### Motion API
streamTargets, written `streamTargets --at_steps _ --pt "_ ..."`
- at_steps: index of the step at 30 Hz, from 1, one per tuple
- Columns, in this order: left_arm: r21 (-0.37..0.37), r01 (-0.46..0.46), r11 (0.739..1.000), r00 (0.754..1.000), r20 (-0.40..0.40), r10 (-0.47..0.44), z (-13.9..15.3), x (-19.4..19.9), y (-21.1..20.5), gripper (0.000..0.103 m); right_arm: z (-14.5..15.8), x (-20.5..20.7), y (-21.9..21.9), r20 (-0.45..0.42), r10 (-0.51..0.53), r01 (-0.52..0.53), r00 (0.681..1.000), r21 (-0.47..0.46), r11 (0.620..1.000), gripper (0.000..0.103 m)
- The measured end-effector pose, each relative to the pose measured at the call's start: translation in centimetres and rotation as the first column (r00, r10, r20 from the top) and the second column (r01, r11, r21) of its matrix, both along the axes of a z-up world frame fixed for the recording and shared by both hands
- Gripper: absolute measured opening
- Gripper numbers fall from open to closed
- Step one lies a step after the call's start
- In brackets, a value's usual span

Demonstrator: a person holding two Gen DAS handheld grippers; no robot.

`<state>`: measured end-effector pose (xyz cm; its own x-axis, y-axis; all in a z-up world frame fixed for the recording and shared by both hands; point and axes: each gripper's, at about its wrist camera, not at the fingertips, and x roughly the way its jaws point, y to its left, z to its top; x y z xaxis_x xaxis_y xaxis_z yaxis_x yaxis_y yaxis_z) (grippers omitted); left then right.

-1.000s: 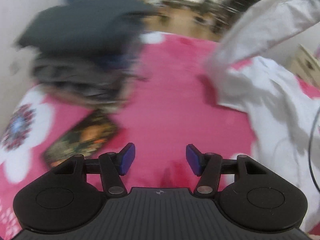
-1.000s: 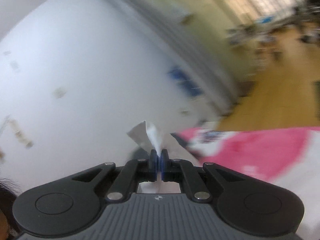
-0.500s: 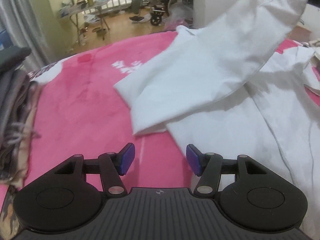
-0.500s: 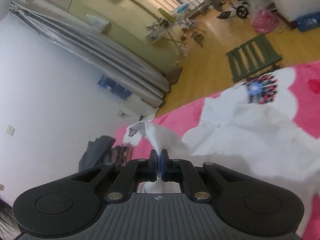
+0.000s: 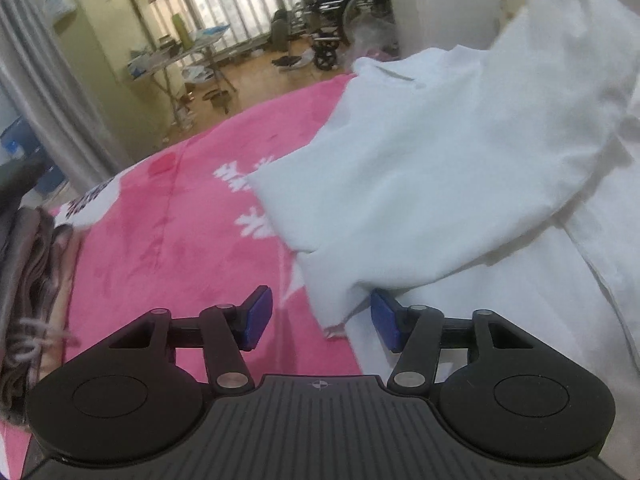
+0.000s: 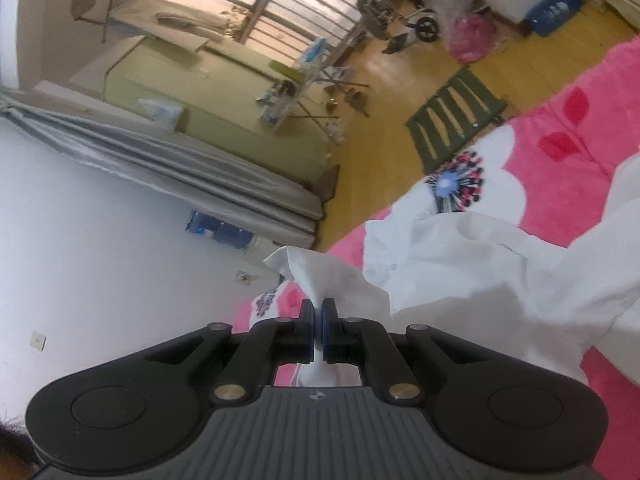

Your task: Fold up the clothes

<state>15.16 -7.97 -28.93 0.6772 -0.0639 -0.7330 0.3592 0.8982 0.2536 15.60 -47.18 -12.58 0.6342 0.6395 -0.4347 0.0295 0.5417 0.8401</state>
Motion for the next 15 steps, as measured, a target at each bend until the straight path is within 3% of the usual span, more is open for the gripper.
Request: streamTargets --at_steps 6,9,11,12,14,15 --pt "-0.046 0.050 0.998 0.998 -0.026 -0.051 0.3 -0.5 -0.4 0.053 -0.5 -0.6 -0.9 -0.033 -0.022 0.021 0.999 -0.048 0.999 0.004" --pt "-0.063 0.064 0.996 0.997 -0.043 -0.066 0.5 -0.9 -0.1 0.054 -2.4 -0.5 -2.3 -0.080 -0.061 0.043 0.995 -0.210 0.977 0.009" --pt "-0.075 0.067 0.995 0.996 -0.051 -0.071 0.7 -1.1 0.2 0.055 -3.9 -0.2 -3.2 -0.118 -0.074 0.025 0.990 -0.371 0.928 0.025" --pt "-0.081 0.067 0.994 0.996 -0.052 -0.072 0.9 -1.2 0.3 0.055 -4.7 0.0 -3.6 -0.136 -0.083 0.013 0.987 -0.447 0.894 0.044" --pt "-0.105 0.068 0.992 0.996 -0.050 -0.074 1.3 -1.5 0.7 0.056 -5.6 0.0 -3.6 -0.148 -0.114 -0.010 0.982 -0.648 0.761 0.047" --pt "-0.117 0.068 0.991 0.996 -0.048 -0.074 1.5 -1.6 0.9 0.056 -5.7 0.0 -3.4 -0.139 -0.107 -0.018 0.985 -0.686 0.727 0.047"
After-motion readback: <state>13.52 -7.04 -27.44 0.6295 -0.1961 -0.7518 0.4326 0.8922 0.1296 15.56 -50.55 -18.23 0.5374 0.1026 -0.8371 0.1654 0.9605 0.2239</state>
